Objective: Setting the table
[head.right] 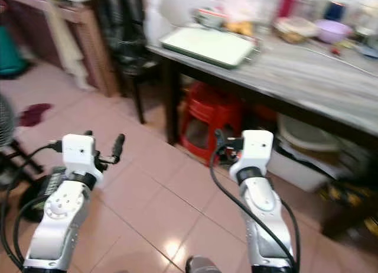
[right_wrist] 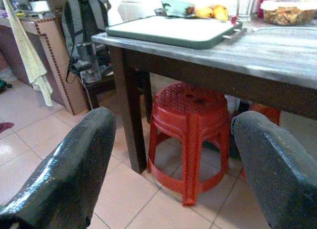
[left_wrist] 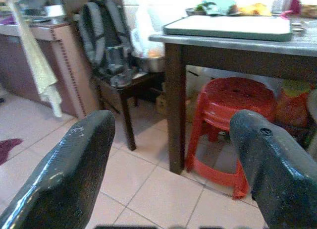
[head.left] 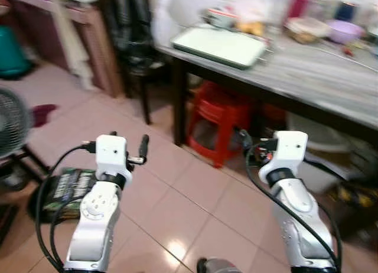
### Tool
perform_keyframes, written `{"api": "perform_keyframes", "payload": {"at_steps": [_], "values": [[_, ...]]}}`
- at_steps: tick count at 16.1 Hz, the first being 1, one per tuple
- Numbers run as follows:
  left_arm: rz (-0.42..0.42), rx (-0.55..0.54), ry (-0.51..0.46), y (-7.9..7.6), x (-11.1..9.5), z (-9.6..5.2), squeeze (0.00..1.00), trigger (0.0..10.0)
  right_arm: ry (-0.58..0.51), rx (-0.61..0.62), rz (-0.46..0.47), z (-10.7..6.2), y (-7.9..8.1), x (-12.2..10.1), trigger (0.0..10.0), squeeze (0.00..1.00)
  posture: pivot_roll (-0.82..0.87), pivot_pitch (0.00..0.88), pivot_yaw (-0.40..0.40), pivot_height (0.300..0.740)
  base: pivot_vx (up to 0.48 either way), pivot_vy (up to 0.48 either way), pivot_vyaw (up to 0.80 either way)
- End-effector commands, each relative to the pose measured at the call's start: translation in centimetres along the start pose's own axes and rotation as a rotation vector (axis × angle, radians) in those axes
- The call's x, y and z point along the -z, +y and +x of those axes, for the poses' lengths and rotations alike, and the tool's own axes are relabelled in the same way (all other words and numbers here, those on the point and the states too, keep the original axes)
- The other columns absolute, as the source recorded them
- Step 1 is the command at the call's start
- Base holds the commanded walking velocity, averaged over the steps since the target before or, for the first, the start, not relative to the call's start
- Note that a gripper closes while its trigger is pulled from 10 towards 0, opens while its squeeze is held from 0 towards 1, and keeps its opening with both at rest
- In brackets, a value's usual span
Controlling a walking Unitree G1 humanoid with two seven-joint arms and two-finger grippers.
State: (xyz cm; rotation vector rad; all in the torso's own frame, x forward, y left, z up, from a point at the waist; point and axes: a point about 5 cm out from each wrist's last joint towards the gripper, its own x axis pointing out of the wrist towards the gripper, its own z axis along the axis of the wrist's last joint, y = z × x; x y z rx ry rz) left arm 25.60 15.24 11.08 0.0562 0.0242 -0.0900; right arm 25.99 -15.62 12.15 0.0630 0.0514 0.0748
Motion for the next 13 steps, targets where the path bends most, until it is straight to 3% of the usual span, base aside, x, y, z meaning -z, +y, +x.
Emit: {"api": "perform_keyframes", "payload": {"at_steps": [1,5,13], "values": [[0.010,0.001,-0.020,0.1,-0.8,0.1,0.00,10.0,-0.015,0.002,0.002,0.2,-0.2,-0.7,10.0,0.00,-0.01,0.051,0.028,0.740,0.000,0.000,-0.78],[0.007,-0.020,0.010,-0.2,0.3,-0.8,0.00,10.0,0.012,0.009,-0.010,-0.3,-0.1,-0.2,10.0,0.00,-0.01,0.048,0.027,0.740,0.000,0.000,0.00],[0.007,-0.020,0.010,-0.2,0.3,-0.8,0.00,10.0,0.012,0.009,-0.010,-0.3,-0.1,-0.2,10.0,0.00,-0.01,0.048,0.027,0.740,0.000,0.000,0.00]]}}
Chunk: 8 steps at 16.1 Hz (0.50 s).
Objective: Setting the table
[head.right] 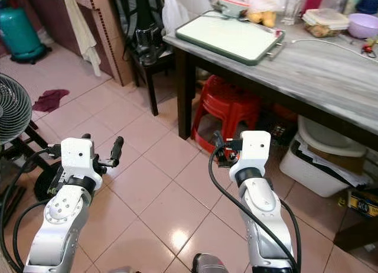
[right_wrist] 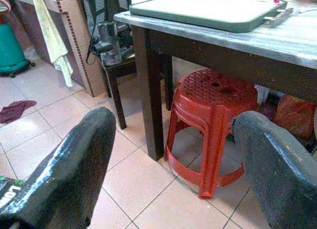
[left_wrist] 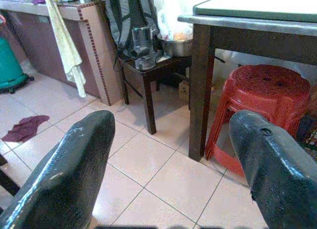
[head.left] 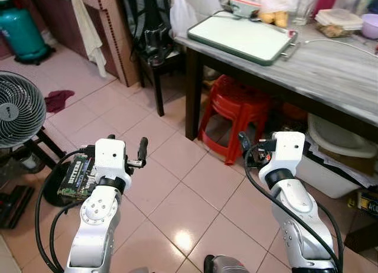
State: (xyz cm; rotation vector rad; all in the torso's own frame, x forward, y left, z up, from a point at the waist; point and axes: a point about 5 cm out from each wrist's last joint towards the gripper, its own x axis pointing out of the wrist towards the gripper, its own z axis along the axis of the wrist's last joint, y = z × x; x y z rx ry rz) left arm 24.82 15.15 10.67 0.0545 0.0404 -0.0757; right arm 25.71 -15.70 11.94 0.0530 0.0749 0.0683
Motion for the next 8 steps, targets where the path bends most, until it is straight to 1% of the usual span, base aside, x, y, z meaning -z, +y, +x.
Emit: {"api": "perform_keyframes", "payload": {"at_steps": [1,8], "values": [[0.009,-0.007,-0.007,0.02,-0.16,-0.04,0.00,10.0,-0.012,0.001,-0.001,-0.08,0.00,-0.44,10.0,0.00,-0.01,0.048,0.027,0.740,0.000,0.000,0.00],[0.009,-0.007,-0.007,0.02,-0.16,-0.04,0.00,10.0,-0.012,0.001,-0.001,-0.08,0.00,-0.44,10.0,0.00,-0.01,0.048,0.027,0.740,0.000,0.000,0.00]]}}
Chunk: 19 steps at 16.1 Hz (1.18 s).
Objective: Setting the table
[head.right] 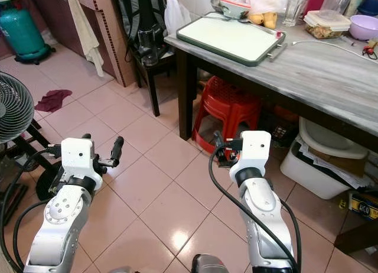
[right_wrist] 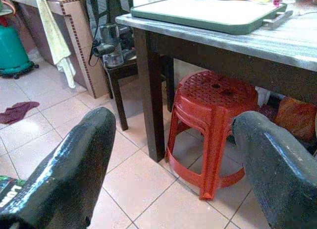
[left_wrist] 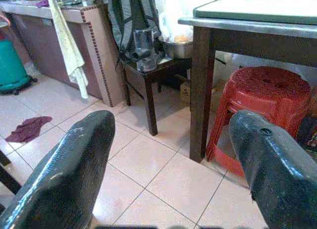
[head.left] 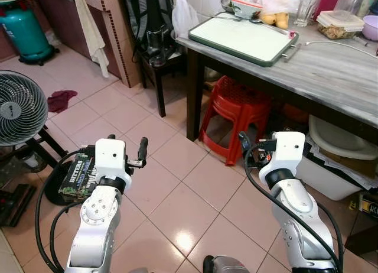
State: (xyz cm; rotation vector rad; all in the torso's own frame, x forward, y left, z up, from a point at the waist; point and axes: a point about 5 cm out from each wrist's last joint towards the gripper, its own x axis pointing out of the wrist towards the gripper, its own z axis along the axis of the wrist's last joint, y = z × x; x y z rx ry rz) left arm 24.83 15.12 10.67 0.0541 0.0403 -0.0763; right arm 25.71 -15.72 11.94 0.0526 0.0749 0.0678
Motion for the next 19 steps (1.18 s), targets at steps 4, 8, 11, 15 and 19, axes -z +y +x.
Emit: {"api": "perform_keyframes", "payload": {"at_steps": [4,8,11,15,19], "values": [[0.010,-0.007,-0.007,0.0,-0.2,0.0,0.00,10.0,-0.012,0.001,0.000,-0.1,0.0,-0.4,10.0,0.00,-0.01,0.048,0.027,0.740,0.000,0.000,0.00],[0.010,-0.007,-0.007,0.0,-0.2,0.0,0.00,10.0,-0.012,0.001,0.000,-0.1,0.0,-0.4,10.0,0.00,-0.01,0.048,0.027,0.740,0.000,0.000,0.00],[0.010,-0.007,-0.007,0.0,-0.2,0.0,0.00,10.0,-0.012,0.001,0.000,-0.1,0.0,-0.4,10.0,0.00,-0.01,0.048,0.027,0.740,0.000,0.000,0.00],[0.010,-0.007,-0.007,0.0,-0.2,0.0,0.00,10.0,-0.012,0.001,0.000,-0.1,0.0,-0.4,10.0,0.00,-0.01,0.048,0.027,0.740,0.000,0.000,0.00],[0.001,0.004,-0.030,-0.3,-0.7,1.0,0.00,10.0,-0.071,0.023,0.023,-0.1,-0.1,-0.8,10.0,0.00,-0.02,0.013,0.023,0.740,0.000,0.000,-0.60]]}}
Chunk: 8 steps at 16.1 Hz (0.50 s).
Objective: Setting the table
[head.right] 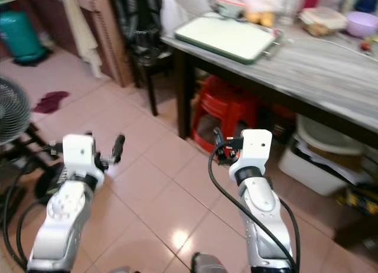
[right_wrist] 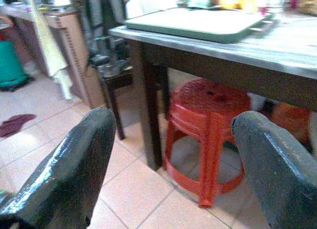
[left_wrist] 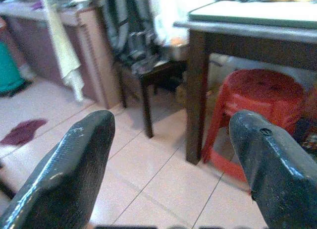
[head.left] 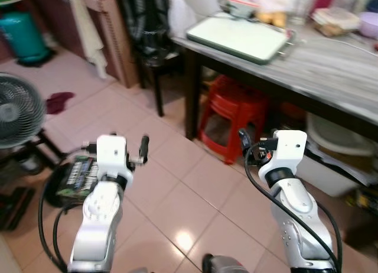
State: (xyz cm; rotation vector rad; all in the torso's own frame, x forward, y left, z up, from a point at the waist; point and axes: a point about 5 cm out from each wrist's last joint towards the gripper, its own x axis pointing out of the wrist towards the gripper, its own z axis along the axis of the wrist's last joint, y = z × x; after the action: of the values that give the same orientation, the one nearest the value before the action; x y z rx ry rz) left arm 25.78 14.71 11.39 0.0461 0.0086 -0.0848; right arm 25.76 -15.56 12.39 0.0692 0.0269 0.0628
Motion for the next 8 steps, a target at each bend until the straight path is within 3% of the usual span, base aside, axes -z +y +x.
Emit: {"api": "perform_keyframes", "payload": {"at_steps": [1,4,8], "values": [[0.009,-0.013,0.001,0.21,0.07,0.14,0.00,10.0,-0.029,0.014,0.009,-0.05,-0.32,-0.51,10.0,0.00,-0.02,0.015,0.023,0.740,0.000,0.000,0.00],[0.006,-0.014,-0.005,0.35,-0.11,0.25,0.00,10.0,-0.023,0.016,0.011,0.01,-0.43,-0.44,10.0,0.00,-0.01,0.010,0.021,0.740,0.000,0.000,-0.16],[0.001,-0.003,-0.015,0.30,-0.20,0.37,0.00,10.0,-0.023,0.015,0.017,0.11,-0.34,-0.31,10.0,0.00,-0.01,0.002,0.021,0.740,0.000,-0.199,-0.80]]}}
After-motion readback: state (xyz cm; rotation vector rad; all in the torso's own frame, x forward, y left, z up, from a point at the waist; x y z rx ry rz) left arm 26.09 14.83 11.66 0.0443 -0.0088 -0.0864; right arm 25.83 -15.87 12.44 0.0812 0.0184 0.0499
